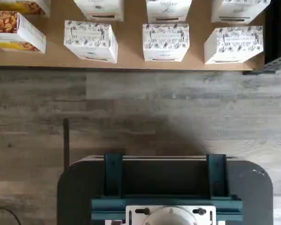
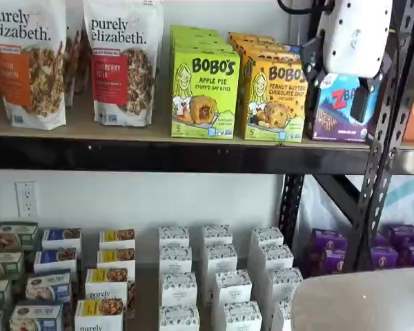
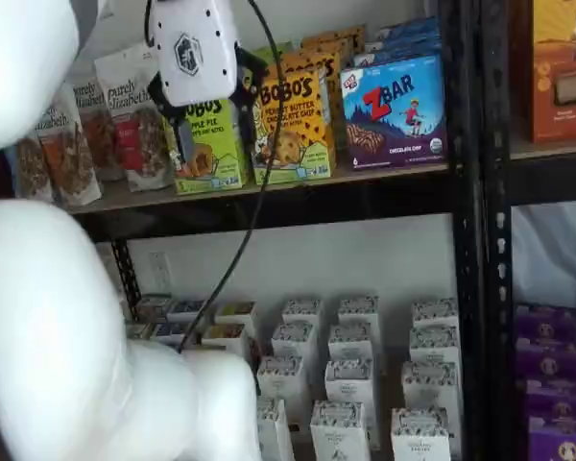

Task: Pick the green box on the top shelf, the fourth from the left

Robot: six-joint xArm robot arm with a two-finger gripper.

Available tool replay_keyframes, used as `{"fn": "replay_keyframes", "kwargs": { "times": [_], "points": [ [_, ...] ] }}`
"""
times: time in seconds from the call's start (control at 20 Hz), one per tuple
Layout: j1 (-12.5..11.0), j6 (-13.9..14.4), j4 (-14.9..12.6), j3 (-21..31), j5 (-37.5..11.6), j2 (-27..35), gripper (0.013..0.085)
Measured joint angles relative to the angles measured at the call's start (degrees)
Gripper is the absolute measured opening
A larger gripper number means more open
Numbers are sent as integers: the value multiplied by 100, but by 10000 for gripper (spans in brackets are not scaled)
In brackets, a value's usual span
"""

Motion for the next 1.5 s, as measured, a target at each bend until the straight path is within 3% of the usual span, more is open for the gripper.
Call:
{"fn": "replay_keyframes", "kwargs": {
  "times": [0.05, 0.1, 0.15, 0.4, 0.65, 0.9, 1.2, 1.5],
  "points": [
    [-69, -44, 76, 44, -73, -45, 850],
    [-335, -195, 355, 198, -323, -208, 850],
    [-448, -265, 488, 256, -430, -276, 850],
    [-389, -233, 499, 303, -534, -307, 850],
    [-105, -15, 364, 366, -741, -312, 850],
    [373, 400, 249, 403, -1057, -196, 850],
    [938, 908, 129, 320, -1458, 152, 850],
    [1301, 1228, 79, 138, -1978, 583, 850]
  ]
}}
